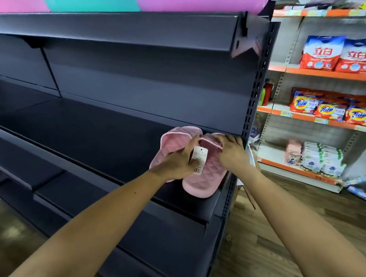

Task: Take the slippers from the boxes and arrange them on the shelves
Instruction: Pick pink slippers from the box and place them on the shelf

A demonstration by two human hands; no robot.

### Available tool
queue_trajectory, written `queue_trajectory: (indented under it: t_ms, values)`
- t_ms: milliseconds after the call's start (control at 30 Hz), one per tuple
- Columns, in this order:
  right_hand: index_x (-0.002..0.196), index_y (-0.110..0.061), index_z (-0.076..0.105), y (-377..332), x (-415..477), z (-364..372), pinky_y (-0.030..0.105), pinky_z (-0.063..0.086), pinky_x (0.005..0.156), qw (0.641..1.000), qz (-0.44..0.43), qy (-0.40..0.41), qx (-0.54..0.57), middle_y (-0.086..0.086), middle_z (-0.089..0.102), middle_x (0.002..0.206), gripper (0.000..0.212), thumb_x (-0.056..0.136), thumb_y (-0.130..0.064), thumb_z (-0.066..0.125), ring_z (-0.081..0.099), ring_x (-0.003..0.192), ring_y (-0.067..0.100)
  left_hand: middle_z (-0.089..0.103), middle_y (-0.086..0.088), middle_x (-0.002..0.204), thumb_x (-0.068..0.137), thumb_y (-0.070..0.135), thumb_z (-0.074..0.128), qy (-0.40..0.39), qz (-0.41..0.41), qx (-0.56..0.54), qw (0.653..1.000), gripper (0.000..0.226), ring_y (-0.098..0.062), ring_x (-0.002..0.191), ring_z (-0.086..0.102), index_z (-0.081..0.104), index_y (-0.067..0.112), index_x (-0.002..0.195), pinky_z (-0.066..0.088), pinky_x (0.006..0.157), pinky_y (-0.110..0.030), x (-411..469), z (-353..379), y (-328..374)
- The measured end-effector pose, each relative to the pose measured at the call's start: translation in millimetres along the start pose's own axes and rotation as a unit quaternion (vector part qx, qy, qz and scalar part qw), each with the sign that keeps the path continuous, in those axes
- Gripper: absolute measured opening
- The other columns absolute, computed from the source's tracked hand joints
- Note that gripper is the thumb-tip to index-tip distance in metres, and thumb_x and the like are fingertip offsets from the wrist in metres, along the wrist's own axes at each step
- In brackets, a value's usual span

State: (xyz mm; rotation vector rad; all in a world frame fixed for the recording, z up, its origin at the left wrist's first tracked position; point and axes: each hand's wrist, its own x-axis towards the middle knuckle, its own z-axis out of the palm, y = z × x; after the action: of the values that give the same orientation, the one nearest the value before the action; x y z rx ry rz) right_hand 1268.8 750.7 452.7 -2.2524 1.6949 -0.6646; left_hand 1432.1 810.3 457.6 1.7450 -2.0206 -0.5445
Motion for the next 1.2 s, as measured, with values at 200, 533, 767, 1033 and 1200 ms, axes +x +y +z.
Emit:
queue_trajectory:
  t_ms: [200, 533, 767, 1033, 1200]
  values:
    - [0.142, -0.017, 0.034, -21.2, -22.1, -4.9, 0.032, 0.022, 0.109, 0.999, -0.005, 0.024, -0.028, 0.009, 0.037, 0.144, 0.066, 0.08, -0.018, 0.056, 0.03, 0.131, 0.033, 0.056, -0.004, 0.126, 0.094, 0.047, 0.035, 0.011, 0.004, 0.097, 0.995, 0.059, -0.029, 0.111, 0.053, 0.002, 0.043, 0.143, 0.037, 0.097, -0.035, -34.7, -14.8, -6.7]
    - [0.123, -0.01, 0.057, -136.6, -115.3, 56.5, 0.022, 0.031, 0.104, 0.965, -0.226, -0.075, 0.108, 0.004, 0.055, 0.129, 0.038, 0.086, -0.003, 0.051, 0.045, 0.123, 0.021, 0.061, -0.001, 0.123, 0.091, 0.009, 0.04, 0.186, -0.023, 0.091, 0.978, 0.041, -0.025, 0.112, 0.052, 0.053, 0.021, 0.128, 0.046, 0.08, -0.034, -158.1, -24.5, -75.6]
    - [0.123, -0.014, 0.057, -181.9, -202.9, 141.1, 0.026, 0.037, 0.102, 0.923, -0.242, -0.288, 0.081, 0.001, 0.048, 0.134, 0.031, 0.093, -0.011, 0.048, 0.044, 0.125, 0.018, 0.056, -0.001, 0.131, 0.09, 0.015, 0.042, 0.15, -0.257, 0.088, 0.951, 0.038, -0.027, 0.117, 0.052, 0.055, 0.022, 0.126, 0.046, 0.088, -0.038, -315.8, 7.0, -146.6]
    - [0.12, -0.008, 0.061, -195.8, -314.0, 227.1, 0.036, 0.043, 0.096, 0.794, -0.296, -0.524, -0.089, 0.016, 0.051, 0.132, 0.031, 0.095, -0.014, 0.043, 0.049, 0.118, 0.032, 0.065, -0.01, 0.117, 0.088, 0.015, 0.043, 0.132, -0.473, 0.013, 0.871, 0.031, -0.033, 0.105, 0.059, 0.063, 0.017, 0.113, 0.048, 0.078, -0.033, -484.9, 64.4, -179.0]
    - [0.096, -0.012, 0.067, -191.5, -355.3, 268.0, 0.029, 0.043, 0.082, 0.736, -0.334, -0.575, -0.127, 0.016, 0.058, 0.126, 0.024, 0.092, -0.013, 0.043, 0.052, 0.105, 0.024, 0.061, -0.005, 0.127, 0.087, 0.013, 0.045, 0.139, -0.545, -0.032, 0.826, 0.036, -0.026, 0.113, 0.057, 0.062, 0.021, 0.117, 0.045, 0.085, -0.029, -548.5, 100.4, -180.6]
